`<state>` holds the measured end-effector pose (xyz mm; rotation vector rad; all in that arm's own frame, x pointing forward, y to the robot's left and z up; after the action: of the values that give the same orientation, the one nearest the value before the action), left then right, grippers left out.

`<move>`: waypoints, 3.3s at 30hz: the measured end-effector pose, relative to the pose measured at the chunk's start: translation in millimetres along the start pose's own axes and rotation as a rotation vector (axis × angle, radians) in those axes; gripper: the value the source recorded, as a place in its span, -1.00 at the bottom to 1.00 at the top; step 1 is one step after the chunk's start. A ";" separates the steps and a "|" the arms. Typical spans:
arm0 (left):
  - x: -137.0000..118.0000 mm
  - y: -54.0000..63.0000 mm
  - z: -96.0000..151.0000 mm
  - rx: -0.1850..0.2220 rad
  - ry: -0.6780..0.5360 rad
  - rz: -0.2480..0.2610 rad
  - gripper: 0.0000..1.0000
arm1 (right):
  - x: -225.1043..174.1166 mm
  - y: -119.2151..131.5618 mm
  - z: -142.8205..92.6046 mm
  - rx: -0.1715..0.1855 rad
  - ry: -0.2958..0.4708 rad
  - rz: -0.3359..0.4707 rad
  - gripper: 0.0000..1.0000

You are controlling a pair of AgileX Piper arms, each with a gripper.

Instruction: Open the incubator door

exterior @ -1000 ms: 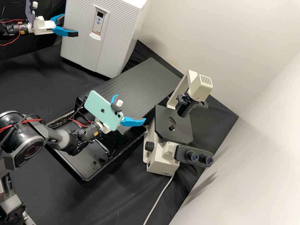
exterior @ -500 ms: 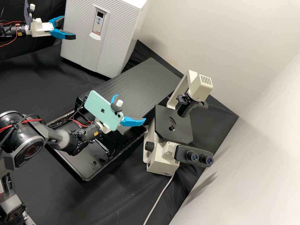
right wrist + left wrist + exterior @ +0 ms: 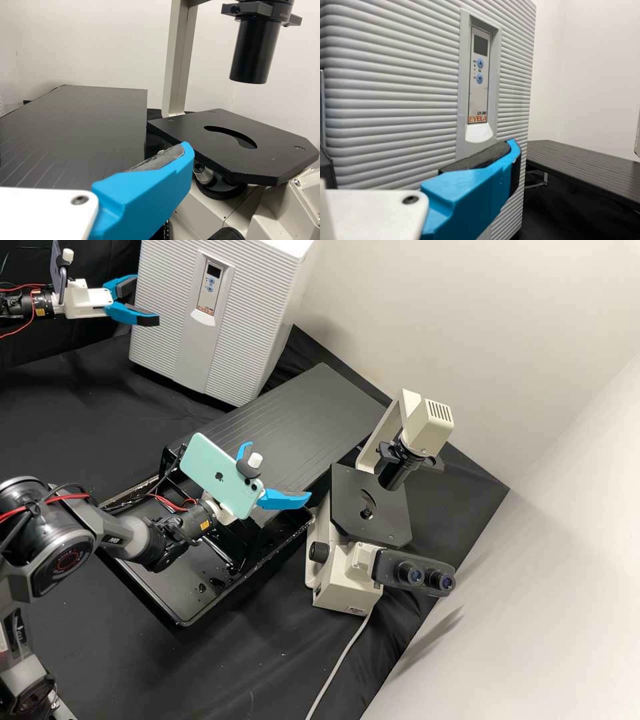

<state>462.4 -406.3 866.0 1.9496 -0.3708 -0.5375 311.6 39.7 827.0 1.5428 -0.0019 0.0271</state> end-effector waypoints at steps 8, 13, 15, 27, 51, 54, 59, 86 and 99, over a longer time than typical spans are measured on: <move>4.2 2.0 -8.0 0.018 0.036 -0.014 1.00 | 0.0 0.0 0.0 0.000 0.000 0.000 1.00; 2.9 0.8 -14.4 0.020 0.070 -0.030 1.00 | 0.0 0.0 0.0 0.000 0.000 0.000 1.00; 3.4 1.7 -14.6 0.023 0.070 -0.029 1.00 | 0.0 0.0 0.0 0.000 0.000 0.000 1.00; 10.6 0.8 -7.9 0.019 0.049 -0.029 1.00 | 0.0 0.0 0.0 0.000 0.000 0.000 1.00; 15.8 22.1 -2.0 0.043 0.053 -0.048 1.00 | 0.0 0.0 0.0 0.000 0.000 0.000 1.00; 14.1 24.8 1.5 0.040 0.048 -0.042 1.00 | 0.0 0.0 0.0 0.000 0.000 0.000 1.00; 12.8 29.1 6.6 0.035 0.038 -0.023 1.00 | 0.0 0.0 0.0 0.000 0.000 0.000 1.00; 15.4 30.6 18.7 0.000 0.042 0.001 1.00 | 0.0 0.0 0.0 0.000 0.000 0.000 1.00; 12.6 27.6 19.0 -0.027 0.044 0.019 -1.00 | 0.0 0.0 0.0 0.000 0.000 0.000 1.00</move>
<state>462.6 -438.6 881.5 1.9268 -0.3522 -0.4840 311.6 39.7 827.0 1.5428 -0.0019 0.0271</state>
